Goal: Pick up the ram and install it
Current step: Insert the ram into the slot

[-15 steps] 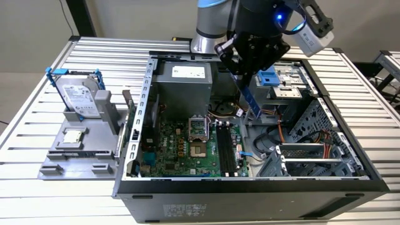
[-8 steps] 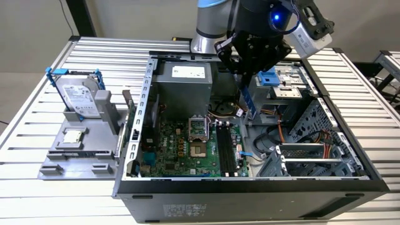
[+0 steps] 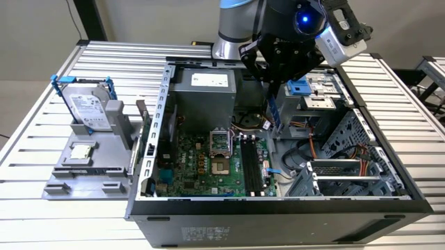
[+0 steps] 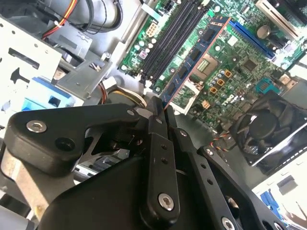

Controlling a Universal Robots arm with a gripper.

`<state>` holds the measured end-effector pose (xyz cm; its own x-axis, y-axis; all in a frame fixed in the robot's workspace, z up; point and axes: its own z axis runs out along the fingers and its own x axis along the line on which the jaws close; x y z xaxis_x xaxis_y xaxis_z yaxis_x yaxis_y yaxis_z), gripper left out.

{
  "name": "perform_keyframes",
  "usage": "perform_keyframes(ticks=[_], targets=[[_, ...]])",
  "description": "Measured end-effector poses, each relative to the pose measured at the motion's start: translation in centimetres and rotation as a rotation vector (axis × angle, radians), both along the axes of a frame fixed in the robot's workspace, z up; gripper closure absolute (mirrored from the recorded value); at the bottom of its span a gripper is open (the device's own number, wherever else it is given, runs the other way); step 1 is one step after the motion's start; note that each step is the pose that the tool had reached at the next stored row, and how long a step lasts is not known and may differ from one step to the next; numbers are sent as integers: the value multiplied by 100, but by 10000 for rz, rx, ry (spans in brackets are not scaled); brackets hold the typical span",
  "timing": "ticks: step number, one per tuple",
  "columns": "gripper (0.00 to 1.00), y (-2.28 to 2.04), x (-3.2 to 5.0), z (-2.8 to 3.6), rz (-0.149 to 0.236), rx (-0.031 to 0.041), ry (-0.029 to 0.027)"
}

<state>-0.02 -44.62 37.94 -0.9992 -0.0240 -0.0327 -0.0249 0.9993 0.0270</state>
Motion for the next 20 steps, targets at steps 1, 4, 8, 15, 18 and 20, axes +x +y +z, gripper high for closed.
perform_keyframes(ticks=[1,4,8,15,18,20], targets=[[100,0,0,0,-1,0,0],[100,0,17,-1,-3,0,0],[100,0,104,-7,-1,0,0],[100,0,166,-64,-11,28,0],[100,0,168,-100,-18,32,0],[100,0,168,-122,-24,33,0]])
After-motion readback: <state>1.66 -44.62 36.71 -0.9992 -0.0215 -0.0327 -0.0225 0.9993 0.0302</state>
